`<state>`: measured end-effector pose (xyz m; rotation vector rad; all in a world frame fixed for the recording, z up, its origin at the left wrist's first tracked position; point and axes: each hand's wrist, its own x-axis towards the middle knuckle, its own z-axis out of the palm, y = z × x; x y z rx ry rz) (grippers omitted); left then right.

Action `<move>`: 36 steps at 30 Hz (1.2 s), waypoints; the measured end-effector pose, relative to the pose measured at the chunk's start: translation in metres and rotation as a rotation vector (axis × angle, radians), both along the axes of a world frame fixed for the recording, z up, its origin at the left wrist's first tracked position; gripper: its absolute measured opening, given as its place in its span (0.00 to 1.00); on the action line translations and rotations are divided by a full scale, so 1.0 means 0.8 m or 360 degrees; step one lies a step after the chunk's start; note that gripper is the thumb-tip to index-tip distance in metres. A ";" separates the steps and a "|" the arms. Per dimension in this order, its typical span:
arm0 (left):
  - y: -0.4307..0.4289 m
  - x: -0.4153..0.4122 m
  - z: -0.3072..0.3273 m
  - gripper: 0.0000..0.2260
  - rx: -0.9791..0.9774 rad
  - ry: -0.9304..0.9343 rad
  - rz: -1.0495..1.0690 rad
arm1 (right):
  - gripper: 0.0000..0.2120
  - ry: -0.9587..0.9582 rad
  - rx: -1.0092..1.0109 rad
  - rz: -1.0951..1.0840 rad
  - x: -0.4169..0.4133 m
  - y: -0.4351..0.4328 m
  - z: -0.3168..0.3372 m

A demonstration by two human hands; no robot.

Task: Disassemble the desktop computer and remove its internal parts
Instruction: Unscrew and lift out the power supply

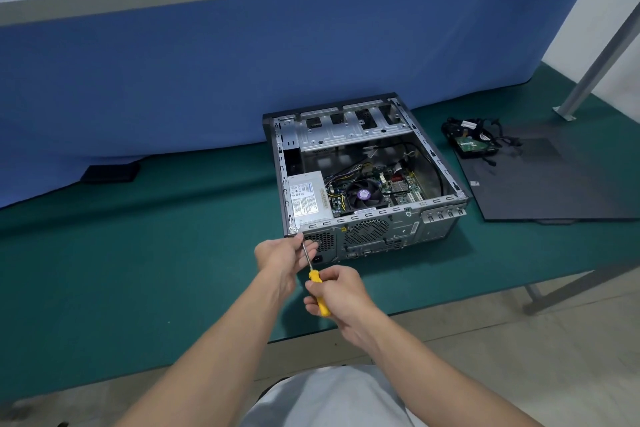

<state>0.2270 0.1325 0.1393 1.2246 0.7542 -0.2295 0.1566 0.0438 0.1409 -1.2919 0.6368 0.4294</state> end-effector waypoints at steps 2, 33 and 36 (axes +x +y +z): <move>0.000 -0.001 0.000 0.02 0.0022 -0.0001 -0.0007 | 0.06 0.0002 -0.0010 0.0021 0.001 -0.003 -0.001; -0.247 0.043 0.020 0.08 0.1728 -0.1700 -0.1777 | 0.09 -0.0378 -0.1357 -0.0238 0.061 -0.299 0.024; -0.270 0.075 0.008 0.12 0.1969 -0.1479 -0.1443 | 0.12 -0.0395 -0.1523 -0.0246 0.097 -0.358 0.014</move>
